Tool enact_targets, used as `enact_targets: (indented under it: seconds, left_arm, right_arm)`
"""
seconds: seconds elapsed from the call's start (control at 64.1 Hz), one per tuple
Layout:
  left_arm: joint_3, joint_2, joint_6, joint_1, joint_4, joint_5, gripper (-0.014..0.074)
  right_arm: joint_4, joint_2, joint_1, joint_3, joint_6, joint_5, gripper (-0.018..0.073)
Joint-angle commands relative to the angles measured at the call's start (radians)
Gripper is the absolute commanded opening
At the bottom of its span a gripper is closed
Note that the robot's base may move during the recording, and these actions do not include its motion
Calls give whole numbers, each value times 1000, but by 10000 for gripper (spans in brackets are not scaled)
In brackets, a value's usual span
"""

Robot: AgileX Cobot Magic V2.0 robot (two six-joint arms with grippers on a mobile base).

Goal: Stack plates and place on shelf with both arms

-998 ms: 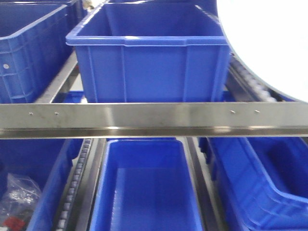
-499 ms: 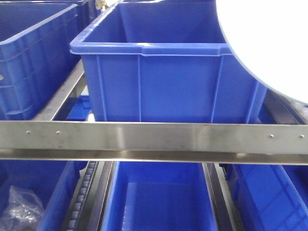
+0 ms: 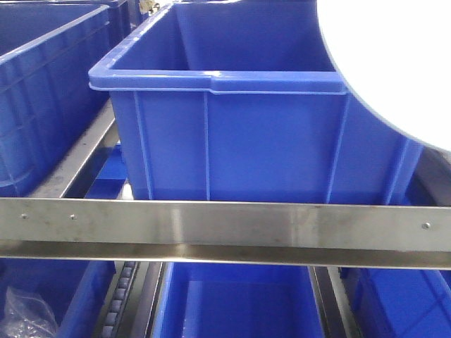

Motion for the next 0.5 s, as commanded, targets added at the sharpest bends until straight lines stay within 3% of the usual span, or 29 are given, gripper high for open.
enact_targets:
  seconds: [0.0,0.483]
  left_arm:
    - [-31,5,-9,2,-2,-93,83]
    - [-31,5,-9,2,-2,-93,83]
  right_arm:
    - [6,3,-3,-32,-4,-100,50]
    - [6,3,-3,-32,-4,-137,50]
